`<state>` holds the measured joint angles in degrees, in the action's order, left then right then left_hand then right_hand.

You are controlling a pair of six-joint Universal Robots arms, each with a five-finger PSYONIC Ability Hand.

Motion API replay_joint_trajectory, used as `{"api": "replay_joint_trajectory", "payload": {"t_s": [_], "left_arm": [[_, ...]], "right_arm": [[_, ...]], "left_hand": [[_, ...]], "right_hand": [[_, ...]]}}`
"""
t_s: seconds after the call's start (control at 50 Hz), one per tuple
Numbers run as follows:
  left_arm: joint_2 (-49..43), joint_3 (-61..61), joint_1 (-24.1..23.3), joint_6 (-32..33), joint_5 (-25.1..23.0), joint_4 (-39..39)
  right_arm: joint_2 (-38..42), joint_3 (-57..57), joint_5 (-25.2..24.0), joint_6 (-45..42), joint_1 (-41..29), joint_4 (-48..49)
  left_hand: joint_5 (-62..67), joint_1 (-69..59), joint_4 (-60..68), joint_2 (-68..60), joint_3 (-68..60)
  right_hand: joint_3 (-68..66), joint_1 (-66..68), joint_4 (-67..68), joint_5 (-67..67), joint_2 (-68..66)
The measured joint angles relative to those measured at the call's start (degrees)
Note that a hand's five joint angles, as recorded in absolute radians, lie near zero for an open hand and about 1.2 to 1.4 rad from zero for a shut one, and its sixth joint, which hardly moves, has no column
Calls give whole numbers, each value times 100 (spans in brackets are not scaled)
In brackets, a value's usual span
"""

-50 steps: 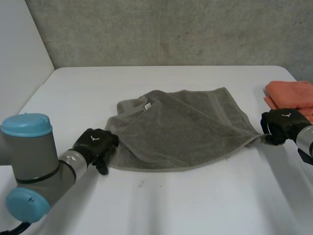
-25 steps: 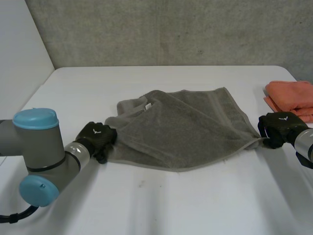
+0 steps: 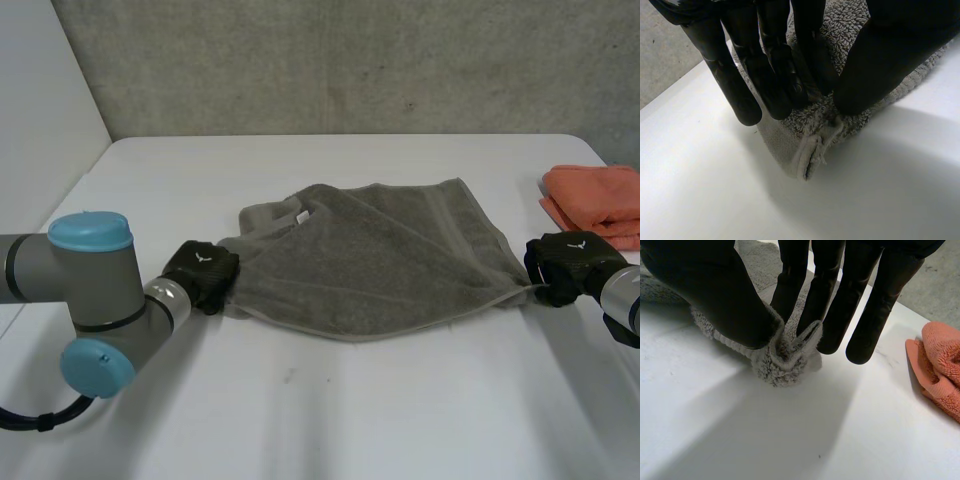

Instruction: Fold the laundry.

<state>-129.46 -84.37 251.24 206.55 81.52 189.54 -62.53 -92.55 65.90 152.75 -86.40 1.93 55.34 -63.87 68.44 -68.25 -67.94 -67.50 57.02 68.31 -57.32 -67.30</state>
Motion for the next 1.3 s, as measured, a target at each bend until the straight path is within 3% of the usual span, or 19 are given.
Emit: {"api": "replay_joint_trajectory", "payload": {"t_s": [0.16, 0.28, 0.4, 0.46, 0.64, 1.12, 1.3], "left_arm": [[161, 19, -32, 0, 45, -198], [1117, -339, -15, -6, 40, -760], [1584, -641, 80, -8, 3, -726], [1507, -716, 126, -6, -6, -630], [1112, -832, 264, -8, 2, -567], [997, -962, 402, -3, 12, -467], [771, -830, 368, -2, -5, -358]], "right_arm": [[-141, -14, -17, 0, 2, -17], [-513, -83, -29, 4, -3, -66], [-689, -177, -62, 8, -21, -50], [-705, -219, -92, 6, -38, -34], [-630, -252, -103, -59, -47, -17], [-601, -324, -112, -151, -51, -14], [-594, -332, -112, -152, -52, -9]], "left_hand": [[0, 0, 19, -16, -9], [0, 0, 20, -25, -9], [0, 0, 20, -27, -10], [-1886, 2046, -2087, 2150, 2042], [-3403, 3215, -3683, 3640, 3597], [-3388, 3205, -3687, 3643, 3592], [-2436, 2193, -2722, 2712, 2689]], "right_hand": [[0, 0, 0, 0, 0], [0, 0, 0, 0, 0], [0, 0, 0, 0, 0], [0, 0, 0, 0, 0], [0, 0, 0, 0, 0], [0, 0, 0, 0, 0], [0, 0, 0, 0, 0]]}}
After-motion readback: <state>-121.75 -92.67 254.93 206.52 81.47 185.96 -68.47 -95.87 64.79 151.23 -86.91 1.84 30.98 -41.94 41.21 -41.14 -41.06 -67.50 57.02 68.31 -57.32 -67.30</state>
